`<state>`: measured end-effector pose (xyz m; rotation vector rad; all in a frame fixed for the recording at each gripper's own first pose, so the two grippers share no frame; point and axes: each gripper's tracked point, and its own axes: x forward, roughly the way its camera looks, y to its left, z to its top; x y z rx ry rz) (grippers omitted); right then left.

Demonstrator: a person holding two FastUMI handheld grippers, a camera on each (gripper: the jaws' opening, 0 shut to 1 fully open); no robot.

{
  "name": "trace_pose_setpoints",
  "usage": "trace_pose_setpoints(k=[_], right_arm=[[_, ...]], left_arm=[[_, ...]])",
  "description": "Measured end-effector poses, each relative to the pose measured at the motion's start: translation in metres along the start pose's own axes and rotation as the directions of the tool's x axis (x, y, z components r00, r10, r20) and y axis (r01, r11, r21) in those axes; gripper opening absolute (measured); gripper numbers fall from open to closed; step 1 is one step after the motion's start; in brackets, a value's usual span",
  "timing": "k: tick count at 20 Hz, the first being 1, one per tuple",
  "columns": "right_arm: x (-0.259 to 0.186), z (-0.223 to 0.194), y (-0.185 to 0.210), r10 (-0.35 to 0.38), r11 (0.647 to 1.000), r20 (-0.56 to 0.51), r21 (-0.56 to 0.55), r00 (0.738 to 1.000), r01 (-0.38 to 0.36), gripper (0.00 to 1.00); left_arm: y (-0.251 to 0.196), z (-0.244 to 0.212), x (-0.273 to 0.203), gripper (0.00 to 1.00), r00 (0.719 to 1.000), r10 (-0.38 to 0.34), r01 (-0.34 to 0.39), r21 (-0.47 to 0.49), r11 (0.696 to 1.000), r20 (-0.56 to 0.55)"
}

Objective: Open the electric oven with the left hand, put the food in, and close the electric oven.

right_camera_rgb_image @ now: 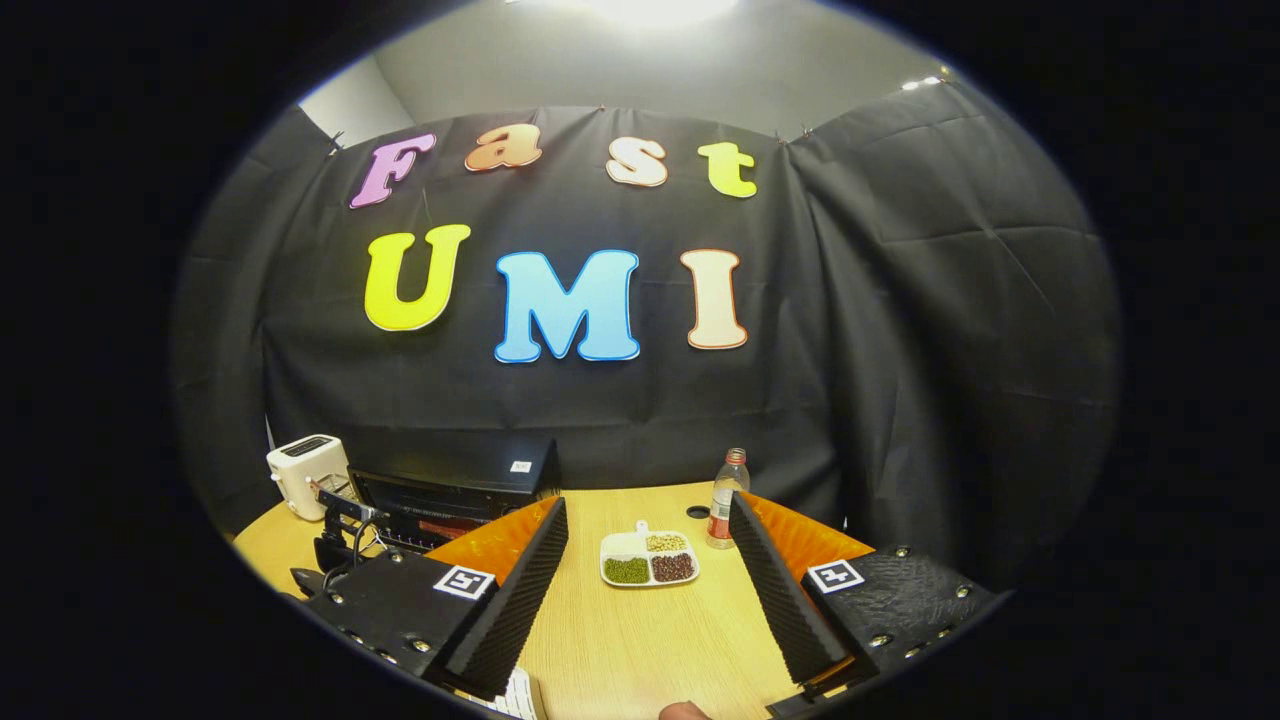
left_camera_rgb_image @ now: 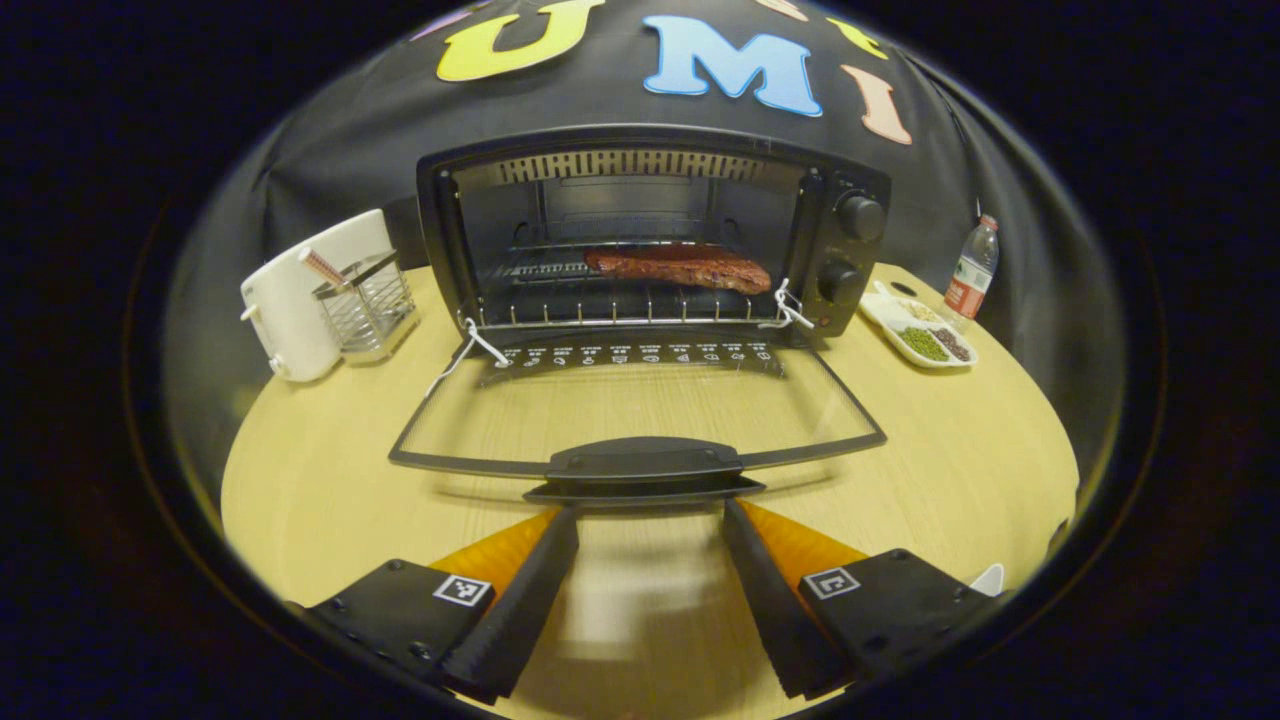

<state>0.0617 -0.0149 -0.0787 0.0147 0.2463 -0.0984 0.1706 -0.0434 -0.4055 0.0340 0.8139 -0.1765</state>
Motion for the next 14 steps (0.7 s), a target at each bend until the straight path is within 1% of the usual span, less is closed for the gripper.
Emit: trace_pose_setpoints(k=[1, 2, 4, 5, 6, 11, 14], right_arm=[[-0.001, 0.0, 0.001, 0.004, 1.0, 0.0, -0.002, 1.0, -0.004, 0.98], [-0.001, -0.001, 0.002, 0.008, 1.0, -0.001, -0.002, 1.0, -0.008, 0.98], [-0.001, -0.002, 0.005, 0.018, 1.0, -0.007, 0.0, 1.0, -0.018, 0.98], [0.0, -0.004, 0.007, 0.023, 1.0, -0.009, 0.001, 1.0, -0.023, 0.98], [0.001, -0.004, 0.008, 0.027, 1.0, -0.012, 0.002, 1.0, -0.027, 0.98], [0.0, -0.005, 0.011, 0.032, 0.999, -0.011, 0.003, 0.999, -0.032, 0.98], [0.004, -0.006, 0.012, 0.029, 0.999, -0.015, 0.017, 0.999, -0.029, 0.98]], left_arm=[[0.0, 0.002, -0.004, 1.0, 1.0, 0.001, -0.001, 0.001, 1.0, 0.015], [0.0, 0.005, -0.008, 0.98, 1.0, 0.002, -0.002, 0.003, 1.0, 0.031], [0.0, 0.01, -0.014, 0.98, 0.998, 0.003, -0.003, 0.008, 1.0, 0.056], [0.0, 0.014, -0.017, 1.0, 0.998, 0.003, -0.004, 0.006, 1.0, 0.068], [0.0, 0.017, -0.02, 0.98, 0.997, 0.003, -0.003, 0.001, 1.0, 0.079], [0.001, 0.037, -0.041, 0.98, 0.988, -0.005, 0.008, -0.014, 1.0, 0.152], [0.001, 0.051, -0.049, 0.98, 0.979, -0.008, 0.006, 0.01, 1.0, 0.205]])
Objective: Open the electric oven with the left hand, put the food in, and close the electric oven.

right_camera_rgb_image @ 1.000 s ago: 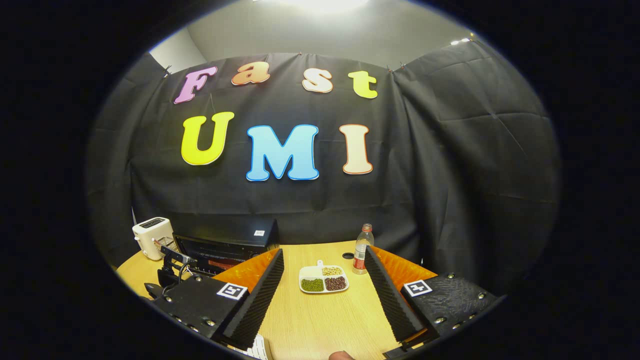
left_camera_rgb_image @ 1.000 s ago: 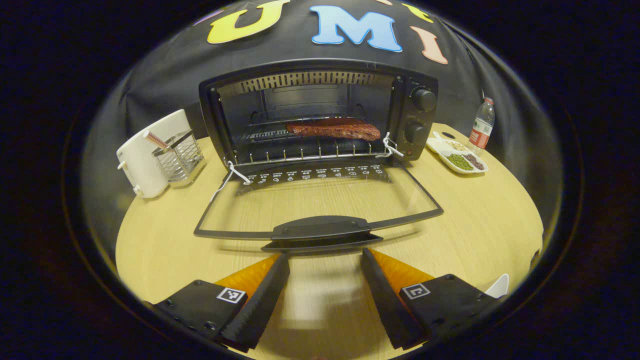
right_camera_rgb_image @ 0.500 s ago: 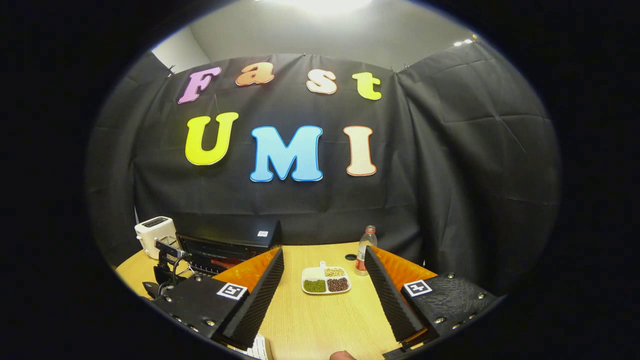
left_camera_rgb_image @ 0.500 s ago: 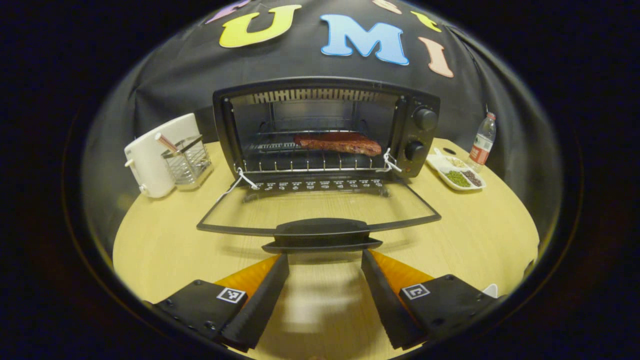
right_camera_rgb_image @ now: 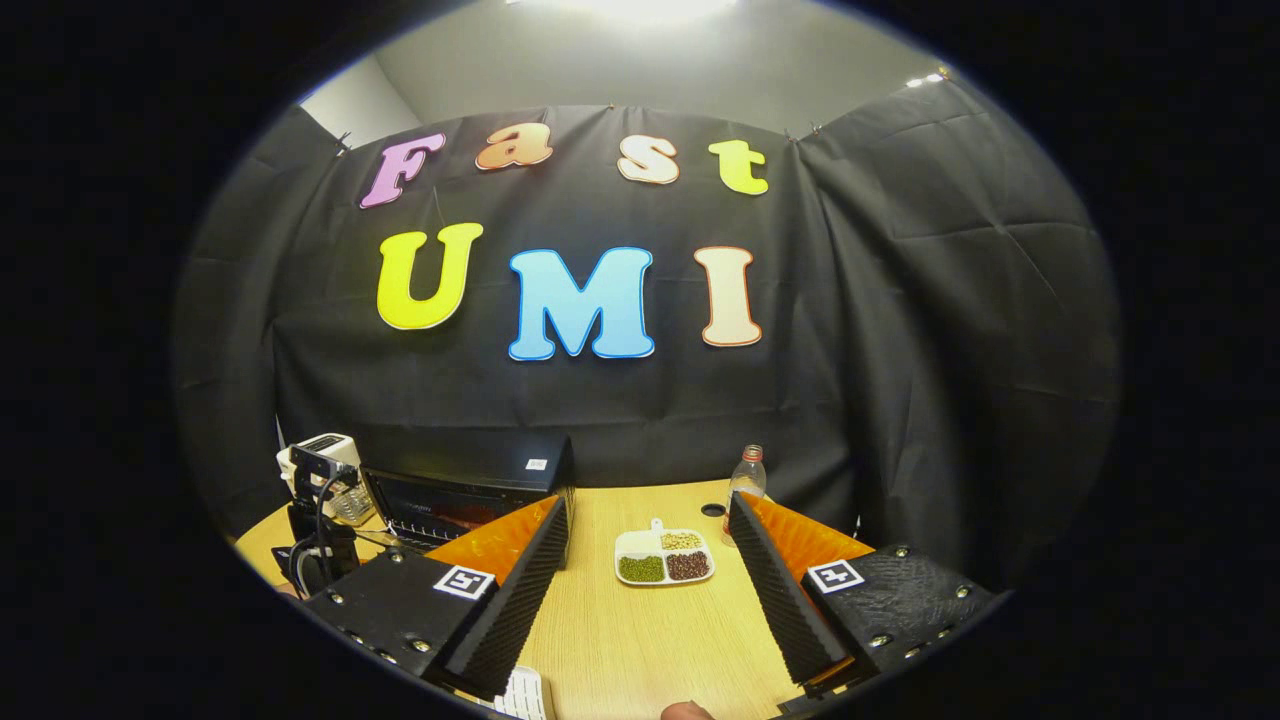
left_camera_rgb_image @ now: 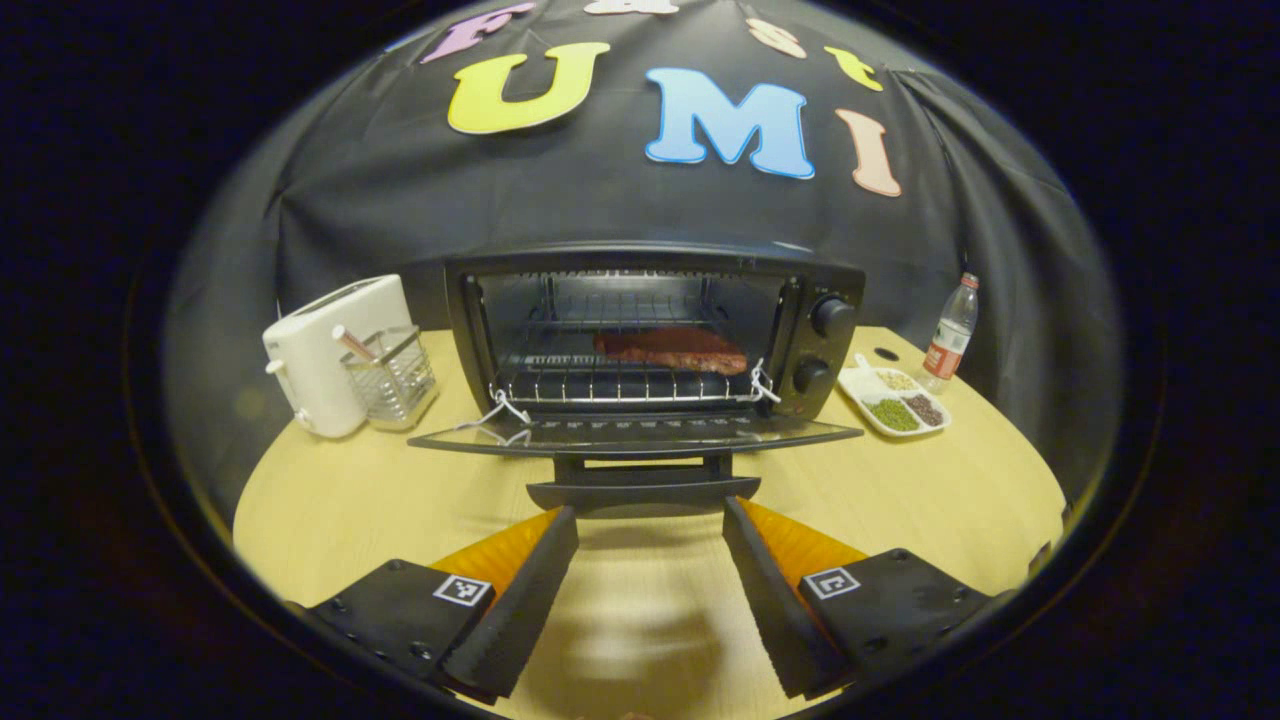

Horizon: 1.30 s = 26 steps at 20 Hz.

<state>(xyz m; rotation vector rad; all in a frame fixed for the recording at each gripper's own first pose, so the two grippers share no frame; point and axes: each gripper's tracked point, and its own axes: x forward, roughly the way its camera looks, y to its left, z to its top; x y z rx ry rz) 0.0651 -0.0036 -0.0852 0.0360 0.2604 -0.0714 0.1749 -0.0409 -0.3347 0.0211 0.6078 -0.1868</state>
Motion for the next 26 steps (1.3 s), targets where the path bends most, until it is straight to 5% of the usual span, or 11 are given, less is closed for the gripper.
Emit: trace_pose_setpoints(k=[6, 11, 14, 17, 18, 24, 26], right_arm=[[0.005, 0.001, 0.005, -0.002, 1.0, 0.005, -0.005, 1.0, 0.002, 0.98], [0.006, -0.001, 0.009, -0.001, 1.0, 0.002, -0.012, 1.0, 0.001, 0.98], [0.002, 0.006, 0.009, 0.001, 1.0, 0.021, -0.003, 1.0, 0.0, 0.98], [-0.003, 0.013, 0.005, 0.029, 0.999, 0.056, 0.015, 0.998, -0.03, 0.98], [-0.007, 0.015, 0.002, 0.043, 0.999, 0.064, 0.018, 0.997, -0.045, 0.98], [-0.029, 0.018, -0.031, 0.146, 0.989, 0.095, 0.003, 0.985, -0.147, 0.98], [-0.038, 0.019, -0.043, 0.161, 0.987, 0.104, 0.005, 0.981, -0.162, 0.98]], left_arm=[[0.001, 0.045, 0.006, 0.93, 0.99, -0.008, -0.003, 0.082, 0.997, 0.141], [0.015, 0.091, 0.031, 0.92, 0.983, 0.002, -0.006, 0.019, 1.0, 0.186], [0.015, 0.114, 0.018, 1.0, 0.973, -0.001, -0.002, 0.013, 1.0, 0.229], [0.007, 0.135, -0.021, 1.0, 0.957, 0.012, -0.019, 0.023, 1.0, 0.289], [0.004, 0.142, -0.037, 0.93, 0.95, 0.029, -0.039, 0.025, 0.999, 0.311], [-0.02, 0.16, -0.164, 0.93, 0.889, 0.153, -0.15, -0.04, 0.988, 0.431], [-0.027, 0.153, -0.199, 1.0, 0.881, 0.177, -0.16, -0.076, 0.984, 0.438]])
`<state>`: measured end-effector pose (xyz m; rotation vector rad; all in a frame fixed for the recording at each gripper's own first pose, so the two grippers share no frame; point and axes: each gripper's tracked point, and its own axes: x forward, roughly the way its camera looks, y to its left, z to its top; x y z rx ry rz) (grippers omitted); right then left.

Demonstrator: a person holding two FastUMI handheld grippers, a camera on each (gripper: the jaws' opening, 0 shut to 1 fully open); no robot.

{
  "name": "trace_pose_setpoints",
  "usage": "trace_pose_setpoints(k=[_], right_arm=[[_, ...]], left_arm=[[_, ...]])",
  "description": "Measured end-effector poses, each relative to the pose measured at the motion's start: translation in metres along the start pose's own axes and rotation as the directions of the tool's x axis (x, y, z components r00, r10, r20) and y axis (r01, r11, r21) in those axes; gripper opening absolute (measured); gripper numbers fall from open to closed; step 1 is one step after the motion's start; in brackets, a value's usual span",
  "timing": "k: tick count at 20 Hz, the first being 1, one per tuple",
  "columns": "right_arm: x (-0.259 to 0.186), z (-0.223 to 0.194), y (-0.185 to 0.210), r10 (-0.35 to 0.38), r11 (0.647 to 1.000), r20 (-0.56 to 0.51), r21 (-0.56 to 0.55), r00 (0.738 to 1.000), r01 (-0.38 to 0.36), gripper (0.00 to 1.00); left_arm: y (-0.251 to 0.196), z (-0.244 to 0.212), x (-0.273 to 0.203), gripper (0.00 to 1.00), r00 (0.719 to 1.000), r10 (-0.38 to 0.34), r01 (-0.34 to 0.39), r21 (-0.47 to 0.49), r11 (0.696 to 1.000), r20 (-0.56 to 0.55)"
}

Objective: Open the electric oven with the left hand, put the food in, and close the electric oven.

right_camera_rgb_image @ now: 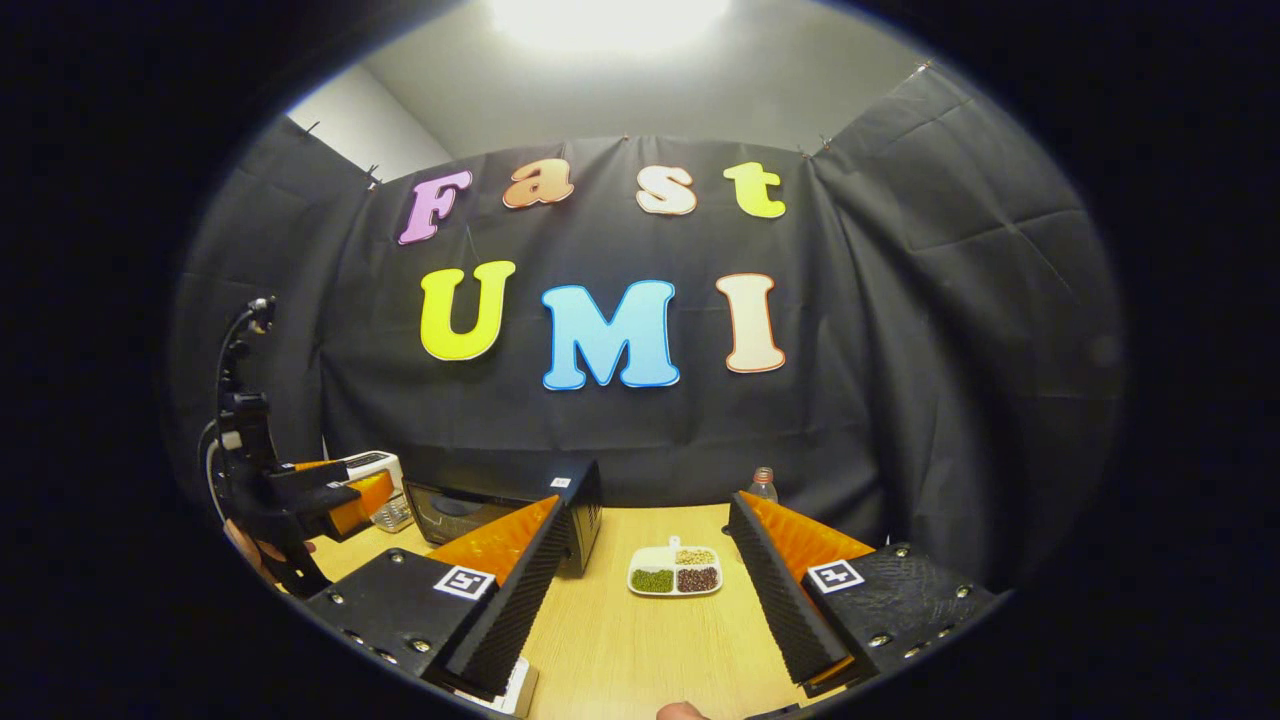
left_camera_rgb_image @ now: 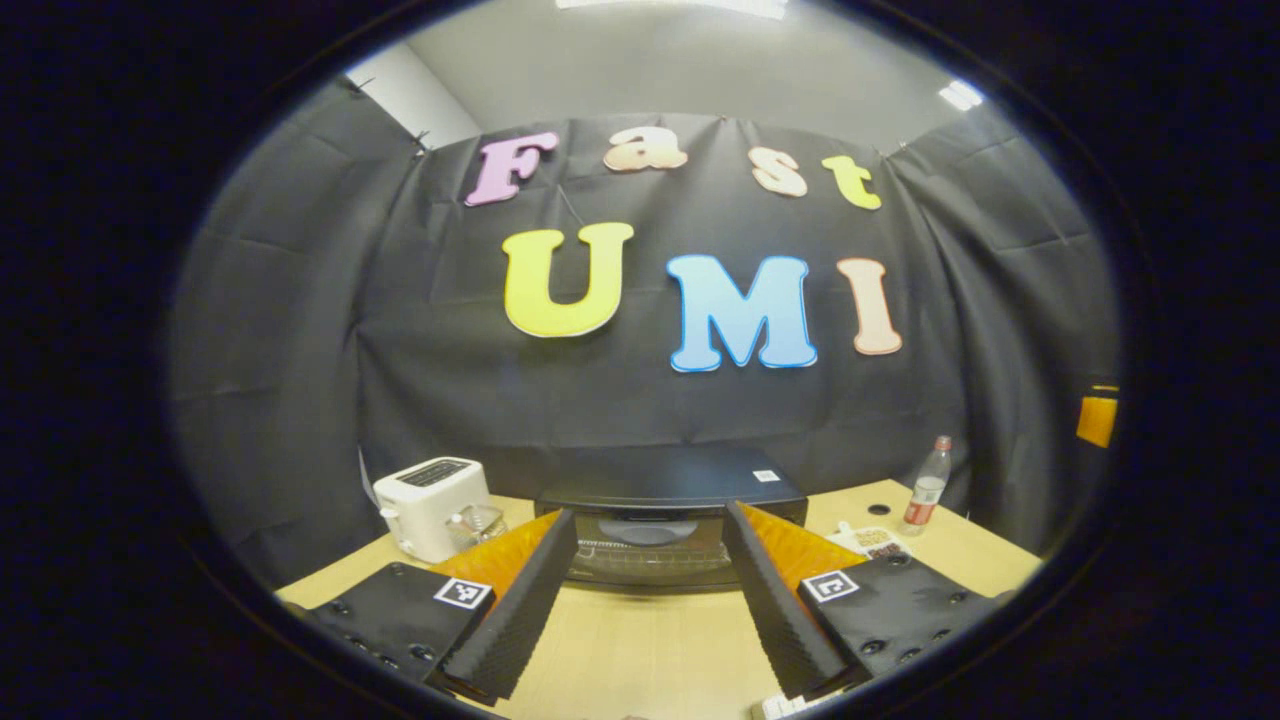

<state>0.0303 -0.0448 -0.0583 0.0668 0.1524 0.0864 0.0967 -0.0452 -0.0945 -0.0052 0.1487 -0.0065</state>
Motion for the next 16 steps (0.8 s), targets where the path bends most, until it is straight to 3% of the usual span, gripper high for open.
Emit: trace_pose_setpoints(k=[3, 7, 13, 16], right_arm=[[-0.011, 0.0, -0.011, 0.005, 1.0, 0.008, 0.01, 1.0, -0.005, 0.98], [-0.02, 0.002, -0.013, 0.008, 1.0, 0.028, 0.018, 1.0, -0.008, 0.98], [-0.039, 0.004, 0.018, 0.022, 1.0, 0.034, 0.009, 0.999, -0.022, 0.98], [-0.046, 0.012, 0.035, 0.025, 0.999, 0.041, 0.021, 0.999, -0.026, 0.98]], left_arm=[[0.004, 0.017, -0.04, 0.97, 1.0, 0.026, -0.026, -0.009, 1.0, 0.017], [0.018, 0.036, -0.083, 0.97, 0.998, 0.038, -0.041, 0.054, 0.998, 0.054], [0.049, 0.053, -0.126, 1.0, 0.994, 0.055, -0.062, 0.081, 0.995, 0.09], [0.057, 0.063, -0.137, 0.92, 0.994, 0.04, -0.047, 0.068, 0.997, 0.107]])
